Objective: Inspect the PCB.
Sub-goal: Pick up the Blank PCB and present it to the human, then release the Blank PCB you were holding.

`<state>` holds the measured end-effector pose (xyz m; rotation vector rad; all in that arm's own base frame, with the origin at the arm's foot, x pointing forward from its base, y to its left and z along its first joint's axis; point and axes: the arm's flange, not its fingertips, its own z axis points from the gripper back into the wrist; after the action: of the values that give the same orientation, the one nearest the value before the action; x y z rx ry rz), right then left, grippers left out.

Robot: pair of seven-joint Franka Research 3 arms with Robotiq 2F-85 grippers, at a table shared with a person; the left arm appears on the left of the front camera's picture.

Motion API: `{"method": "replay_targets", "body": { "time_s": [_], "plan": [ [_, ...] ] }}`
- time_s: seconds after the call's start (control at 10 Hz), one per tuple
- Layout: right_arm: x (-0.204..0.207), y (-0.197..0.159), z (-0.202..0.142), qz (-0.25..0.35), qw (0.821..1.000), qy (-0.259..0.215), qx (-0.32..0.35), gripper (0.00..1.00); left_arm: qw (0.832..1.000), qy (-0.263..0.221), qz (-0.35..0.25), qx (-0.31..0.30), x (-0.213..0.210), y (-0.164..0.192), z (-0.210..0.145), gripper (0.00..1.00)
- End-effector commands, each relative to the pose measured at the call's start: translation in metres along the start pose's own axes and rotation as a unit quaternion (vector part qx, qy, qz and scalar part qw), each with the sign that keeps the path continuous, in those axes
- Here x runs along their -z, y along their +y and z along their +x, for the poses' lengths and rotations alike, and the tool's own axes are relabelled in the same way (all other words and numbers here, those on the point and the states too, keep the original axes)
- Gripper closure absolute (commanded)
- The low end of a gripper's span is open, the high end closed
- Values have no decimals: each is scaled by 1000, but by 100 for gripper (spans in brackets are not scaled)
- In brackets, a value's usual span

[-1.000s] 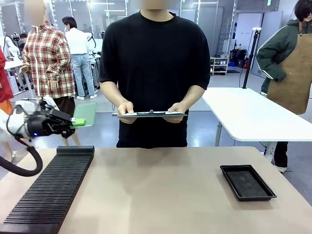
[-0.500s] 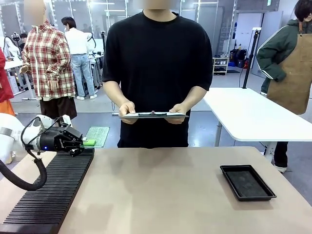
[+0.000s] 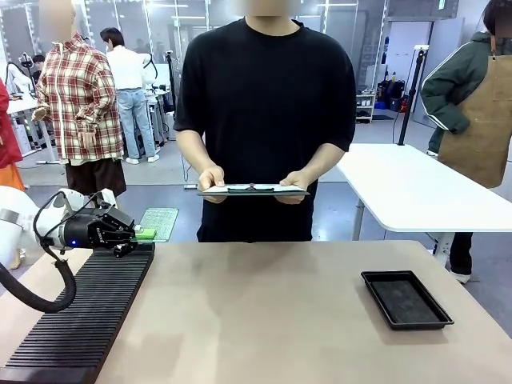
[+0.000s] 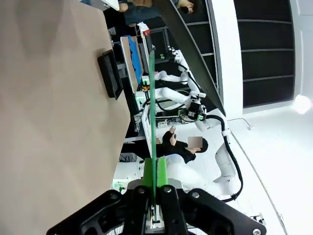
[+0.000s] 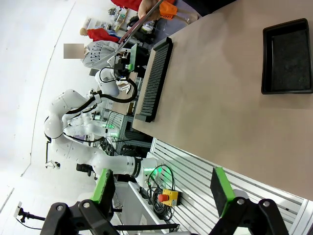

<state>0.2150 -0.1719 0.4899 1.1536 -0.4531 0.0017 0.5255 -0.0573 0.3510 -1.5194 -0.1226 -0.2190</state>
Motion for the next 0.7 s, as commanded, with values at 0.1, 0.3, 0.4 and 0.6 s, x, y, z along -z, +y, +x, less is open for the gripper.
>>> {"method": "replay_targets", "body": {
  "time_s": [0.1,0.3,0.4,0.6],
  "plan": [
    [-1,2,1,6,1000,-2,-10,0,1000,2,2,0,0,0,-1,97],
    [-1,2,1,6,1000,-2,-10,0,1000,2,2,0,0,0,-1,97],
    [-1,2,1,6,1000,-2,-10,0,1000,2,2,0,0,0,-1,97],
    [-1,2,1,6,1000,-2,-10,0,1000,2,2,0,0,0,-1,97]
  ]
}}
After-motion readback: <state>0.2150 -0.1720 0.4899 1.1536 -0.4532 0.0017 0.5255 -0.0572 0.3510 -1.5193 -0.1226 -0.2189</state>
